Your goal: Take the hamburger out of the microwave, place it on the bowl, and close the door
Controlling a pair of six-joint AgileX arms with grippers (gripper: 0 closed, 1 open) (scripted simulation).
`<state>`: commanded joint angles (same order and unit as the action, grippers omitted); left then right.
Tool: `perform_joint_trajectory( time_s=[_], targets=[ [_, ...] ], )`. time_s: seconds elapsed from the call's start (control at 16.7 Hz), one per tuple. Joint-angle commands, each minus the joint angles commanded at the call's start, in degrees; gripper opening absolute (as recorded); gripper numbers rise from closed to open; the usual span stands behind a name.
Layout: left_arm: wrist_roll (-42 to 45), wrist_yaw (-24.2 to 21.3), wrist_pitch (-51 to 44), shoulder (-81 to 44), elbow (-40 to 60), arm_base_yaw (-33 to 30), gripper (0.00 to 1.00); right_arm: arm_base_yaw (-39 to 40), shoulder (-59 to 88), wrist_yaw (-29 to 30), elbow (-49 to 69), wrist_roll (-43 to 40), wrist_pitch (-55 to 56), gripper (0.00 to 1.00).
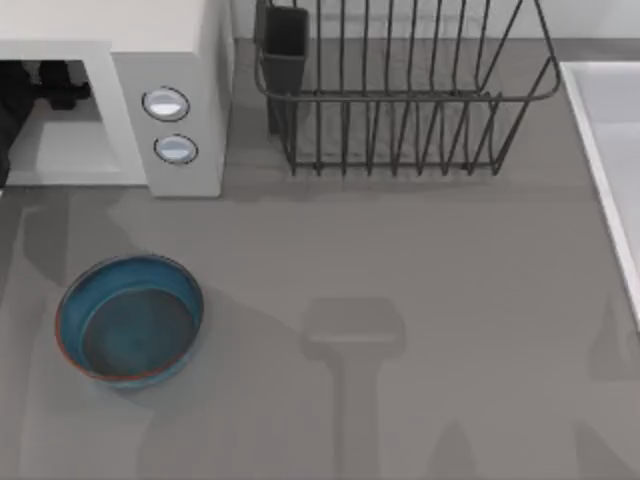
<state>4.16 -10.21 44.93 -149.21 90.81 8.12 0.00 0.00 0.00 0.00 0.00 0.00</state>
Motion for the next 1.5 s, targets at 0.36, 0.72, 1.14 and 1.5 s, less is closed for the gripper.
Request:
perform_joint_trajectory(
  time_s=[0.36, 0.72, 1.14, 1.5],
  targets=[
    [0.65, -2.08, 14.52, 10.32, -26.53, 2.28, 0.00, 0.00, 0.00, 0.00, 0.00, 0.00, 0.00, 1.00],
    [1.18, -3.77, 26.22, 18.37, -45.59, 4.12, 0.00, 0.00, 0.00, 0.00, 0.00, 0.00, 0.00, 1.00],
    [1.33, -3.83, 27.26, 19.38, -47.03, 3.96, 0.00, 0.00, 0.00, 0.00, 0.00, 0.00, 0.00, 1.00],
    [1.37, -3.68, 16.99, 29.27, -46.62, 3.97, 0.00, 0.00, 0.00, 0.00, 0.00, 0.00, 0.00, 1.00]
  ],
)
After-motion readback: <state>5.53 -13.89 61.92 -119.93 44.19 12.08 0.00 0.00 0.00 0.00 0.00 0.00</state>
